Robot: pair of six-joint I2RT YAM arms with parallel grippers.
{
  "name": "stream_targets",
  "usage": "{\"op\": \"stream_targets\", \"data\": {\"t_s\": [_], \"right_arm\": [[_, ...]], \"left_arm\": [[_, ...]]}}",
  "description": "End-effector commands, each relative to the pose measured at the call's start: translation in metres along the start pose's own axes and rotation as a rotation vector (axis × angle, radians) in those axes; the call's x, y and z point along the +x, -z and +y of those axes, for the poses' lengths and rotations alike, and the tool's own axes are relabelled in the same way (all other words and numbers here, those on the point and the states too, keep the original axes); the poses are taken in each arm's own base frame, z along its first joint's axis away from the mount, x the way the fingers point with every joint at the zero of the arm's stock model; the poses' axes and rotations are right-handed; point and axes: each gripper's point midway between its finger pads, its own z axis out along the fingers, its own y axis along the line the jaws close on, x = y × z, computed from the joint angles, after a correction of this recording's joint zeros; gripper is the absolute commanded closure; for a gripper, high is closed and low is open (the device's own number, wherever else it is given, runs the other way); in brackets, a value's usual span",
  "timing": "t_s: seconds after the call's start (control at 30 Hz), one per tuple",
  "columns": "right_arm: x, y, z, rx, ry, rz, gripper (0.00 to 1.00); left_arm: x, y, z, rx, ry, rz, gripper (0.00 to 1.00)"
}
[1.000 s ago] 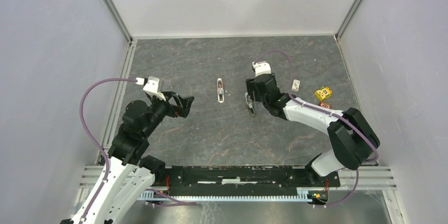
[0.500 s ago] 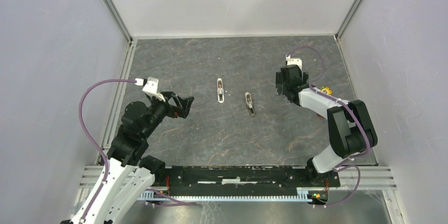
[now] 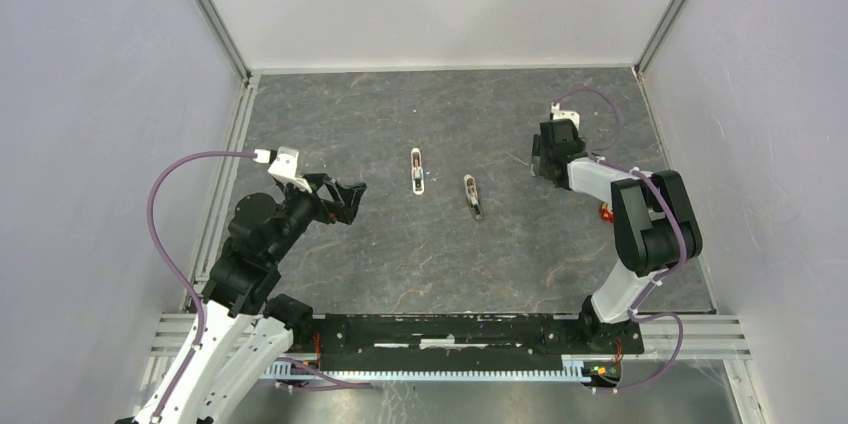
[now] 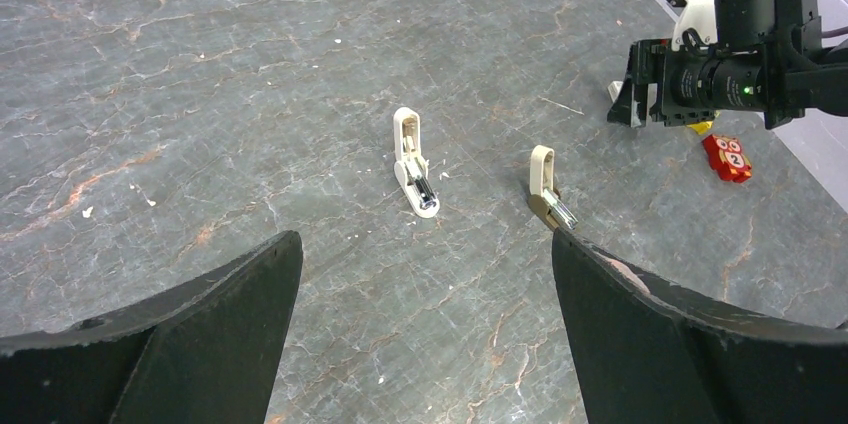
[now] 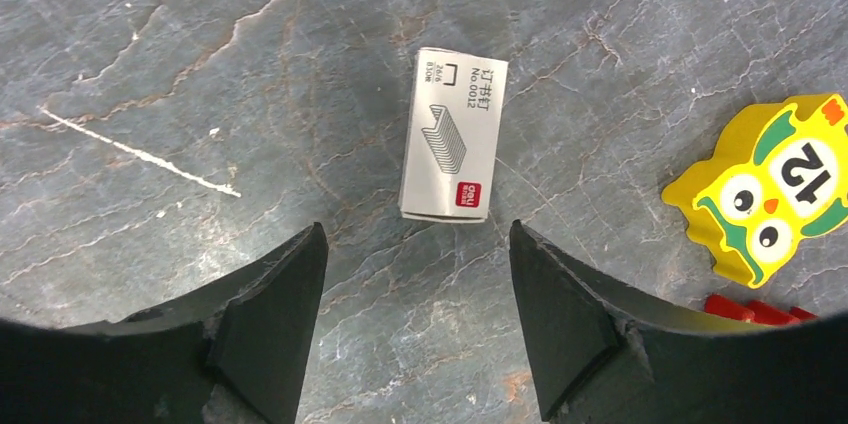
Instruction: Load the staples into the stapler
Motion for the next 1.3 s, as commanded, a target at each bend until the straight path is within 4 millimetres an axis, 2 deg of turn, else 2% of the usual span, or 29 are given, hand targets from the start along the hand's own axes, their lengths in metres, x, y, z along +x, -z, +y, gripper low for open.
{"op": "stream_targets", "data": {"t_s": [0.0, 0.37, 0.63, 0.83, 1.17, 1.27], "right_arm": [[-0.017, -0.007, 0.004, -0.029, -0.067, -0.044, 0.28], [-0.017, -0.029, -0.003, -0.031, -0.091, -0.03, 0.41], [-0.016, -0.034, -0.006, -0.043, -0.081, -0.032, 0.42], [-0.016, -0.037, -0.01, -0.044, -0.082, -0.033, 0.5], [-0.02, -0.041, -0.016, -0.064, -0.095, -0.038, 0.51], [-0.02, -0.041, -0.015, -0.083, -0.088, -0.043, 0.55]], "left_arm": [[-0.008, 0.002, 0.003, -0.009, -0.07, -0.021, 0.0], [-0.006, 0.001, 0.004, -0.013, -0.076, -0.016, 0.0], [-0.006, 0.001, 0.004, -0.013, -0.079, -0.015, 0.0], [-0.006, 0.002, 0.004, -0.013, -0.081, -0.016, 0.0], [-0.007, 0.003, 0.004, -0.012, -0.082, -0.019, 0.0], [-0.007, 0.003, 0.004, -0.013, -0.082, -0.018, 0.0]]}}
